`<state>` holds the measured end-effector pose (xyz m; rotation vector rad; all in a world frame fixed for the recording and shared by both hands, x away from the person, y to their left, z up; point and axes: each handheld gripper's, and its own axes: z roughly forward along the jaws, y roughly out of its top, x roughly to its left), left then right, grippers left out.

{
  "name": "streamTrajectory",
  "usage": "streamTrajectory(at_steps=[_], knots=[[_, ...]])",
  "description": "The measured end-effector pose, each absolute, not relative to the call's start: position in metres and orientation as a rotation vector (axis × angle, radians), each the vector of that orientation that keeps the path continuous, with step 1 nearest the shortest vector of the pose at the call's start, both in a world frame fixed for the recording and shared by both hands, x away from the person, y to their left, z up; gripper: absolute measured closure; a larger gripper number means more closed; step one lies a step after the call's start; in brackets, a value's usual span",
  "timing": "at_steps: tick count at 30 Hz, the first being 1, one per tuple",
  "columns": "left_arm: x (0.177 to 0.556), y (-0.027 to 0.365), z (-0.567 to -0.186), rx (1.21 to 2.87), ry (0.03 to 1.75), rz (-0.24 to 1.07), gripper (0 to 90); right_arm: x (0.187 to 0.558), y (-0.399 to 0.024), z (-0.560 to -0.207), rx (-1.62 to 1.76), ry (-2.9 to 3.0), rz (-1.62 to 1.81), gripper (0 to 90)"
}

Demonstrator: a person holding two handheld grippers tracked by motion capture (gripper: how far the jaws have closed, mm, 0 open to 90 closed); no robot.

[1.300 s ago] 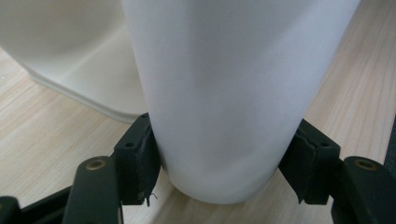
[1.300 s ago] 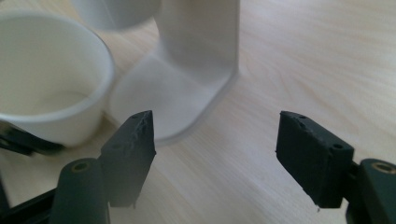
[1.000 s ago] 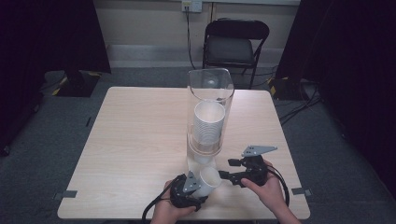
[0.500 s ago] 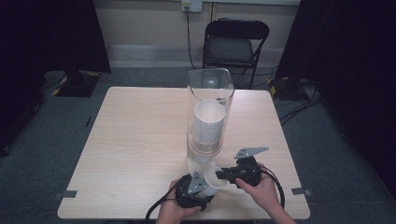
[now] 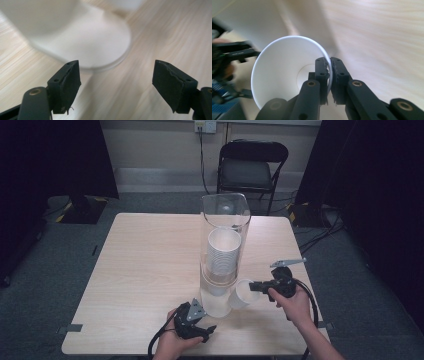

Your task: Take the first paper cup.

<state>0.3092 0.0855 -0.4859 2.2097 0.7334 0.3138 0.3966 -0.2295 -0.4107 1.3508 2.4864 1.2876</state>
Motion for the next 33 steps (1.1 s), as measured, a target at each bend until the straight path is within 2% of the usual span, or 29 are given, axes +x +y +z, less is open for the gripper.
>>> streamTrajectory(at_steps=[11,17,25,31,33], knots=[[0.32,0.123,-0.489,2.226,0.836,0.32,18.0,0.439,-0.245,-0.404,1.485,2.393,1.102,85.1],[0.323,0.138,-0.492,2.256,0.847,0.354,17.4,0.45,-0.24,-0.403,1.49,2.357,1.046,79.3],[0.325,0.148,-0.496,2.238,0.853,0.376,15.4,0.455,-0.25,-0.402,1.5,2.244,1.079,42.7],[0.327,0.151,-0.496,2.24,0.832,0.399,14.1,0.449,-0.253,-0.395,1.452,2.197,1.061,24.9],[0.328,0.152,-0.498,2.23,0.846,0.393,11.1,0.443,-0.254,-0.391,1.431,2.182,1.076,19.7]])
